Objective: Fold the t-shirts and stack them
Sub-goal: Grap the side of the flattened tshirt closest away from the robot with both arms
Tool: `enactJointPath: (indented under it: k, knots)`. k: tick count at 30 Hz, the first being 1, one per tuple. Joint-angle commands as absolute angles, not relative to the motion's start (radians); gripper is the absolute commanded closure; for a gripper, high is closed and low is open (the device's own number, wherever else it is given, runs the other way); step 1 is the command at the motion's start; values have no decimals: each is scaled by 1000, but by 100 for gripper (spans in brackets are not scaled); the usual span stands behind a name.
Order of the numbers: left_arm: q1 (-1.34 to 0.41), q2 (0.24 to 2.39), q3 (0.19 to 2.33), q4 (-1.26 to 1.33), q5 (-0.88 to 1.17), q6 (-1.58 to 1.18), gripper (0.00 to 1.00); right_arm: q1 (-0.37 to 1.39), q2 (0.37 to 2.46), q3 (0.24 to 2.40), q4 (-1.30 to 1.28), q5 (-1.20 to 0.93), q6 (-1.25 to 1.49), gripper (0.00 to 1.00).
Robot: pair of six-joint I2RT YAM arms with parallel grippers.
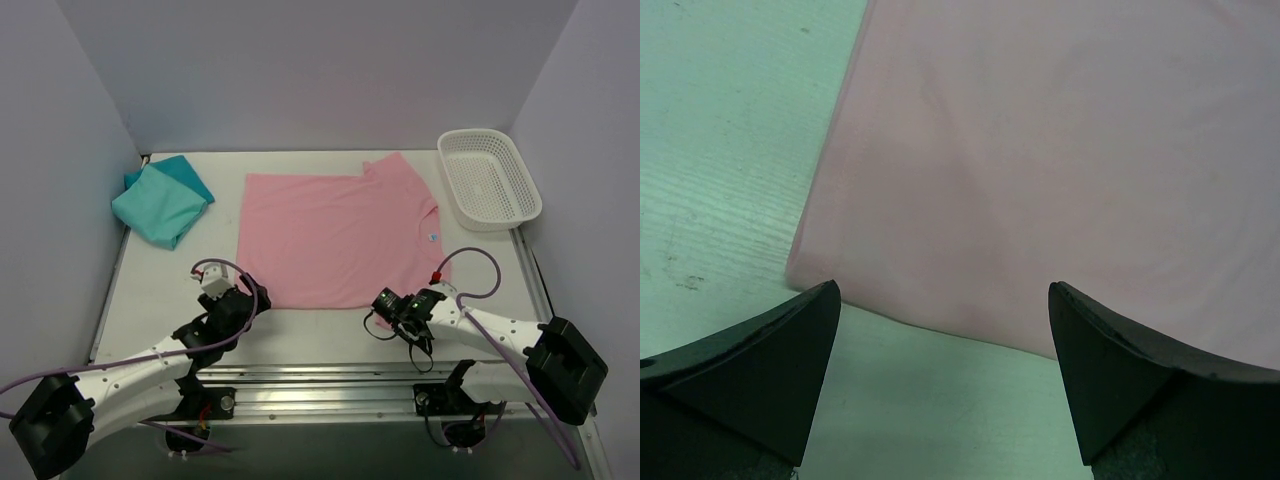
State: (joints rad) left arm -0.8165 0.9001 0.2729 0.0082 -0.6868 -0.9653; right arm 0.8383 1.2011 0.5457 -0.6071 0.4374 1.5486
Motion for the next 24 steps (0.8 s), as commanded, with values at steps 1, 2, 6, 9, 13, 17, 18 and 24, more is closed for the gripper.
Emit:
enactJointPath:
  k: [1, 2, 6, 9, 13, 17, 18, 24]
  knots:
    - [-816, 887, 304, -73, -739, -997, 6, 834, 1184, 557, -649, 480, 1540, 100]
    - [-816, 891, 317, -102, -753, -1015, 6, 833, 1183, 563, -649, 486, 1539, 100]
    - [-818, 929, 391, -285, -828, -1183, 6, 834, 1172, 581, -635, 514, 1513, 100]
    - [-818, 962, 440, -391, -879, -1239, 6, 834, 1173, 580, -600, 517, 1494, 100]
    - [-818, 1017, 454, -420, -891, -1311, 6, 833, 1184, 578, -554, 514, 1453, 100]
    - [-818, 1068, 445, -396, -879, -1387, 6, 833, 1181, 575, -525, 505, 1428, 100]
    - [-818, 1075, 428, -379, -870, -1402, 6, 833, 1177, 574, -526, 508, 1425, 100]
    - [-819, 1153, 413, -276, -847, -1408, 0, 833, 1120, 558, -551, 523, 1430, 100]
